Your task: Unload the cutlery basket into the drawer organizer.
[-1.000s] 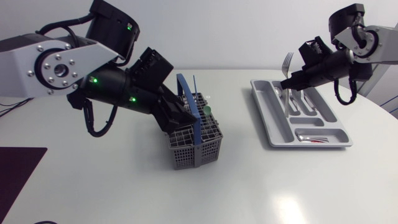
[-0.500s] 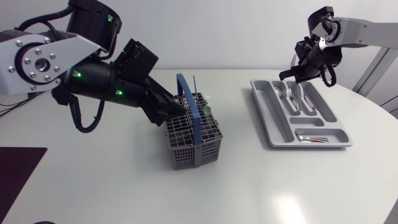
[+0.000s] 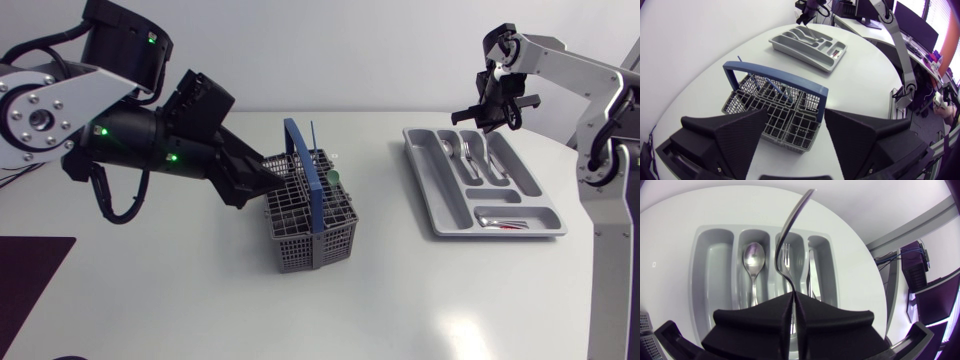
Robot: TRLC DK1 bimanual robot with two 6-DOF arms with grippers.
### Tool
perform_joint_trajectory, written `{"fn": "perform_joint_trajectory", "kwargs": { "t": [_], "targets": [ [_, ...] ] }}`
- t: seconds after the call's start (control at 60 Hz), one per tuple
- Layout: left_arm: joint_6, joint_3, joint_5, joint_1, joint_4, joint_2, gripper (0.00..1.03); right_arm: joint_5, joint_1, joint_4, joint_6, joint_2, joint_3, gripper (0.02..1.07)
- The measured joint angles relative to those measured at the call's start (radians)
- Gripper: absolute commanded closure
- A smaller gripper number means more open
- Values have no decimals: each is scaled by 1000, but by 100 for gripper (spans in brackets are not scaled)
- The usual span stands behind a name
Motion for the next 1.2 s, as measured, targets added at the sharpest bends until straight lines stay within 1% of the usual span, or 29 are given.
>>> {"fn": "perform_joint_trajectory", "kwargs": {
  "t": [0.25,0.35,0.383,0.467,0.55,0.567,0.6,0.617,0.633,0.65,0.85,1.0,1.067,1.117,1.2],
  "targets": [
    [12,-31,0,18,7,-13,24,18,-31,-128,19,200,262,101],
    [19,-34,0,18,10,-16,24,18,-37,-206,27,272,386,101],
    [19,-34,0,18,10,-16,24,17,-40,-245,30,304,447,99],
    [19,-34,0,18,10,-18,24,10,-40,-336,32,402,645,80],
    [18,-35,0,18,10,-21,24,-29,-40,-372,45,433,696,56],
    [18,-35,0,18,10,-21,24,-43,-41,-381,50,433,695,49],
    [18,-35,0,18,10,-24,23,-78,-42,-393,60,431,682,29],
    [18,-35,0,18,10,-25,23,-87,-42,-396,64,430,677,17],
    [18,-35,0,18,10,-26,23,-94,-42,-398,69,430,673,10],
    [18,-35,0,18,10,-28,23,-100,-42,-402,76,429,668,6],
    [18,-35,0,15,10,-34,23,-146,-41,-412,95,387,594,6],
    [18,-35,0,3,10,-34,23,-205,-30,-415,102,273,502,6],
    [18,-35,0,-1,10,-34,23,-227,-13,-410,106,190,430,6],
    [18,-35,0,-1,10,-34,23,-239,6,-364,110,103,325,6],
    [18,-35,0,-1,10,-34,23,-243,55,-188,115,-77,66,6]
  ]
}}
